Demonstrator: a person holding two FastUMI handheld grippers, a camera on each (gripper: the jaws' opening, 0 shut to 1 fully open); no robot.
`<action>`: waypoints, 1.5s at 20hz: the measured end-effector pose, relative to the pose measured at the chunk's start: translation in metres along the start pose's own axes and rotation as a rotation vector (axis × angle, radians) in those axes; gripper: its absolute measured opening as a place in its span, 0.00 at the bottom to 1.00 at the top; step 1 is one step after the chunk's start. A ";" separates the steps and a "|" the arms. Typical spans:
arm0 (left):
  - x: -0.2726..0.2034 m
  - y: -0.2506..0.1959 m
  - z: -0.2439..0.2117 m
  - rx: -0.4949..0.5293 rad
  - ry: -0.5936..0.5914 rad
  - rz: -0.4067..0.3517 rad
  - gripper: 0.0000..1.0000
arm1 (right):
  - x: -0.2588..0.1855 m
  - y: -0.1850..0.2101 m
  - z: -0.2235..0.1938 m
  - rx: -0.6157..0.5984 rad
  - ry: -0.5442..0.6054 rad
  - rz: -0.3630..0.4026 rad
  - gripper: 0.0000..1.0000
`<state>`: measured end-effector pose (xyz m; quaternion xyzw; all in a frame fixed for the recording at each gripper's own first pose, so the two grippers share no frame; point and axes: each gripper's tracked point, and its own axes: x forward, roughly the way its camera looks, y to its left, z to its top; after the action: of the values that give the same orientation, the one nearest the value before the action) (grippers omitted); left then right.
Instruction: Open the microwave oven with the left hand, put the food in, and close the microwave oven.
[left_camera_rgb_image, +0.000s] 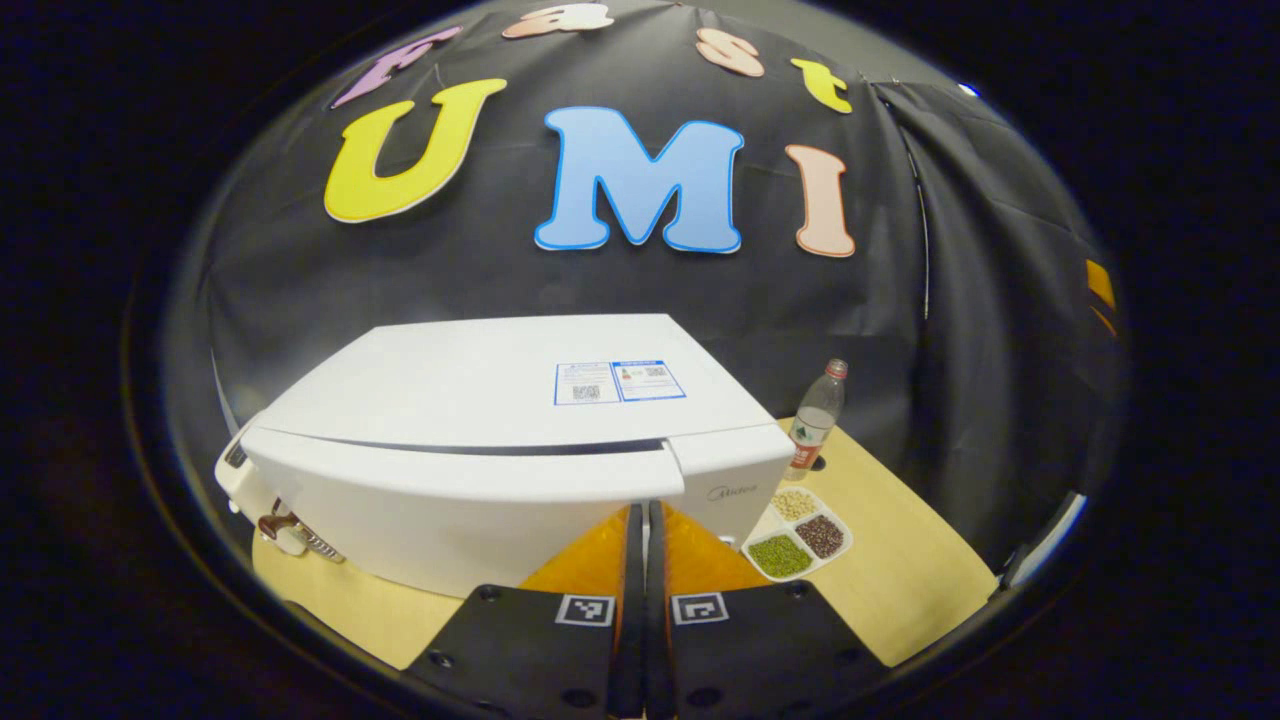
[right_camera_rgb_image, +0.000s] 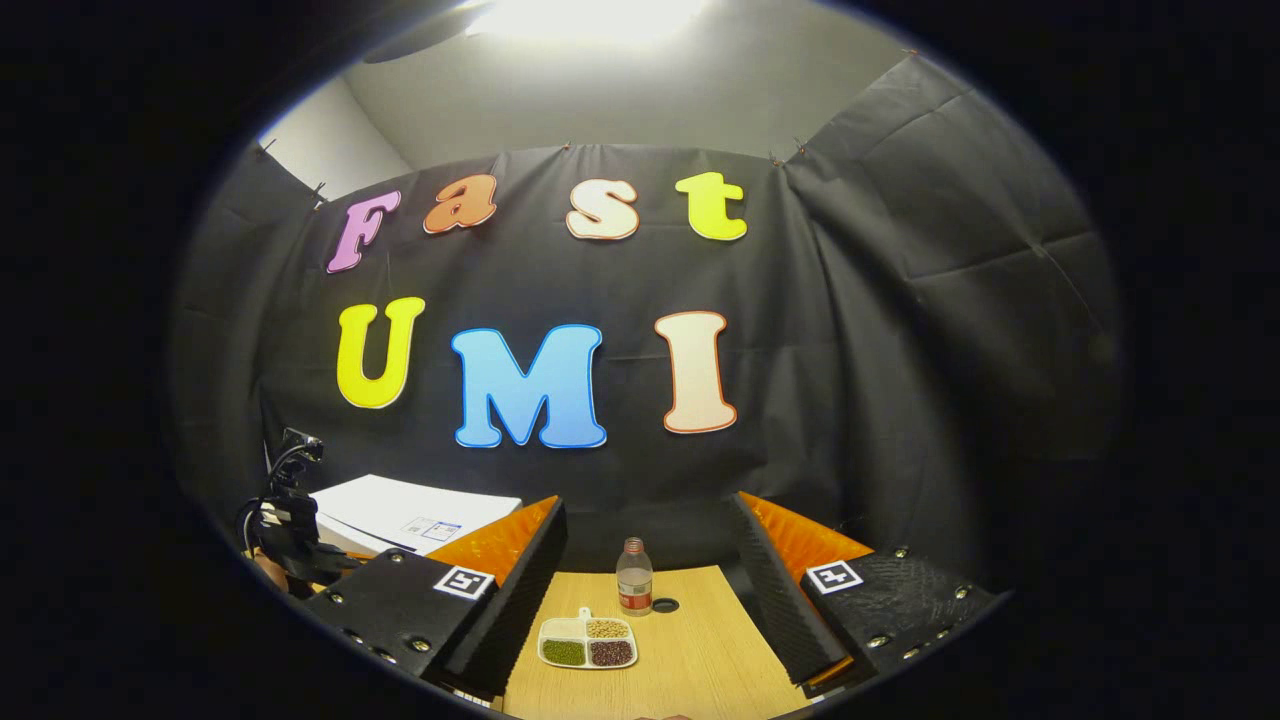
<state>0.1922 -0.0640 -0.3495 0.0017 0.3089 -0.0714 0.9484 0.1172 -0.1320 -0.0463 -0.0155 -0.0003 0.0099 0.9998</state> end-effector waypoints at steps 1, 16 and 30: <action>0.001 0.000 0.001 0.014 -0.002 0.009 0.07 | 0.002 0.000 -0.003 0.002 0.009 0.007 0.98; 0.012 0.002 0.005 -0.079 -0.035 0.024 0.07 | 0.004 0.033 -0.007 -0.020 0.030 0.071 0.98; -0.256 0.104 0.201 -0.010 -0.477 0.143 0.75 | -0.021 0.138 0.057 -0.006 -0.032 0.119 0.98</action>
<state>0.1192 0.0635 -0.0406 0.0020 0.0756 -0.0011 0.9971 0.0934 0.0078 0.0061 -0.0184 -0.0156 0.0694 0.9973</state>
